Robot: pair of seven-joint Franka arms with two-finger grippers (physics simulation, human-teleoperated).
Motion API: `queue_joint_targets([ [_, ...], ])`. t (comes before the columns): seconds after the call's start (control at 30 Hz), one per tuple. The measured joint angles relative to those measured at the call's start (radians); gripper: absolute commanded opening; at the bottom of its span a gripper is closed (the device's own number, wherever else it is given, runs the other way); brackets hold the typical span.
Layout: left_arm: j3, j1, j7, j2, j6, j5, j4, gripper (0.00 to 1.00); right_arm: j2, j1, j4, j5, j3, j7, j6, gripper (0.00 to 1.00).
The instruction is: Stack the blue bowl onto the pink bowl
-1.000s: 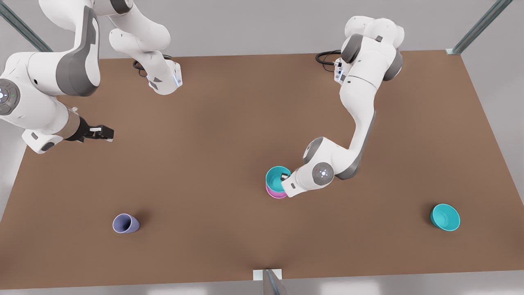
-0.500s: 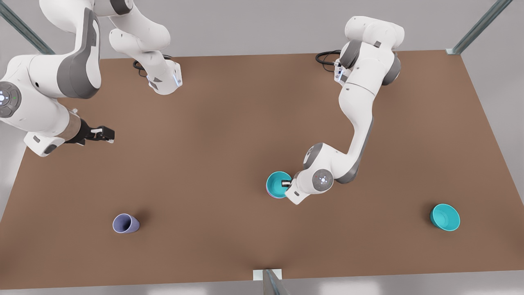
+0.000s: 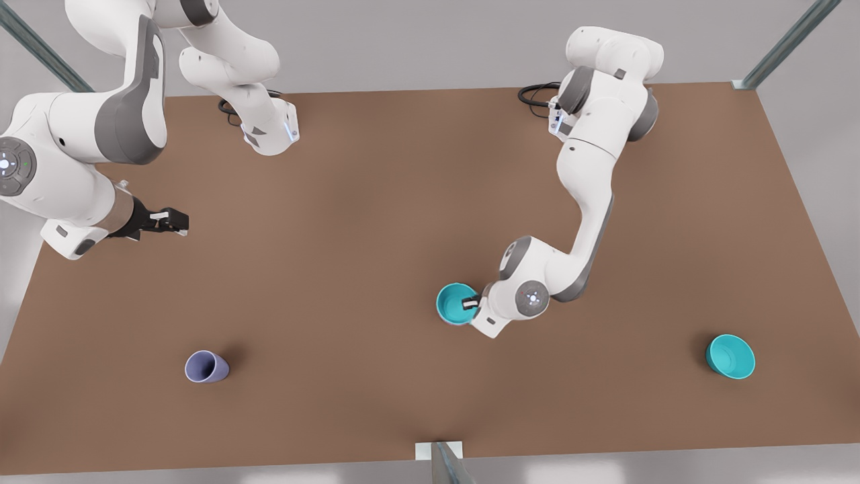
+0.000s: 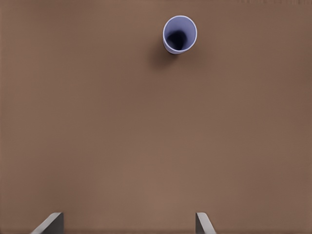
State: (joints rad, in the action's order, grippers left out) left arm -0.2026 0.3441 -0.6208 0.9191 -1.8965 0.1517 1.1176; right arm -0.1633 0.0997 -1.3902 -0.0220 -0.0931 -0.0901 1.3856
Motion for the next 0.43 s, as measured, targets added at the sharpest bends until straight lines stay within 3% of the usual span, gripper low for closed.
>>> queue_joint_targets([
  [0.2,0.005,-0.295,0.061,-0.367,0.295,-0.155,-0.005,1.0,0.0,0.0,0.0,0.0,0.0,-0.005,0.0,1.0],
  [0.23,0.005,-0.313,0.08,-0.421,0.334,-0.186,0.019,1.0,0.0,0.0,0.0,0.0,0.0,-0.006,0.0,1.0],
  [0.3,0.05,-0.302,0.124,-0.603,0.357,-0.209,0.225,1.0,0.0,0.0,0.0,-0.001,0.0,-0.007,0.0,1.0],
  [0.43,0.101,-0.28,0.203,-0.681,0.387,-0.205,0.291,1.0,0.0,0.0,0.0,-0.001,0.0,-0.009,0.0,1.0],
])
